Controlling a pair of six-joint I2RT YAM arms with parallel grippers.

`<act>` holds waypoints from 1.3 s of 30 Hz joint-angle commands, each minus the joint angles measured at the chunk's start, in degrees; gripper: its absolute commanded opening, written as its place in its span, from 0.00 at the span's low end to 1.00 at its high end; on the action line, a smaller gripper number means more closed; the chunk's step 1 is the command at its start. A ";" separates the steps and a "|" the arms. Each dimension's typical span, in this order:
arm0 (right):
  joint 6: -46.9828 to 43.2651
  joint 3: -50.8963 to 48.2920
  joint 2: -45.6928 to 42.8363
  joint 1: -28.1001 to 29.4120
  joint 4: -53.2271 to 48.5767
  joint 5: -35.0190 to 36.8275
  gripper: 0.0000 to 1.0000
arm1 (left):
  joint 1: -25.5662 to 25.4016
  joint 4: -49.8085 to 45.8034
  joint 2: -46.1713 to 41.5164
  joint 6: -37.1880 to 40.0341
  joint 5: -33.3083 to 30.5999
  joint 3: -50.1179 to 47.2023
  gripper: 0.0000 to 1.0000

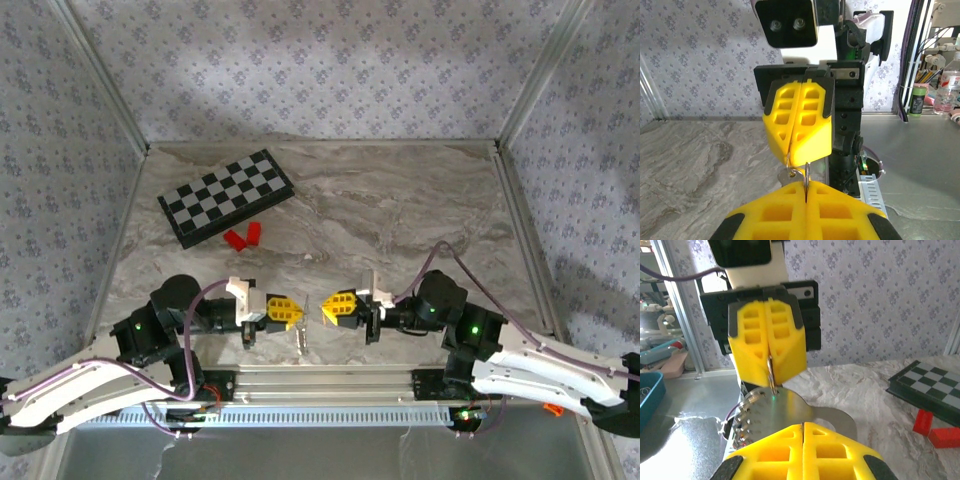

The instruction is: Put the keys on the keyring

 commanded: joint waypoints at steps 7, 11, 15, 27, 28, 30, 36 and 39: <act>-0.80 4.41 1.42 3.29 -2.11 3.59 0.00 | -0.39 2.49 0.03 1.70 0.20 1.92 0.00; -0.66 4.98 2.30 4.19 -1.51 4.11 0.00 | -0.39 2.47 0.11 1.86 -0.24 1.84 0.00; -1.19 5.68 2.98 5.14 -1.95 5.06 0.00 | -0.39 2.24 0.12 1.96 -0.59 1.69 0.00; -1.94 7.24 3.12 6.63 -4.47 7.98 0.00 | -0.48 2.48 -0.16 2.03 -1.16 1.12 0.00; -1.94 7.39 3.18 6.71 -4.45 8.00 0.00 | -0.48 2.35 -0.14 2.09 -1.14 1.14 0.00; -1.99 7.54 3.34 6.78 -4.43 7.98 0.00 | -0.48 2.48 -0.06 2.05 -1.10 1.08 0.00; -2.12 7.44 3.55 6.83 -4.18 8.33 0.00 | -0.49 2.57 -0.04 2.01 -1.16 0.98 0.00; -2.21 7.58 3.68 6.86 -4.18 8.29 0.00 | -0.57 2.48 -0.02 1.96 -1.17 1.06 0.00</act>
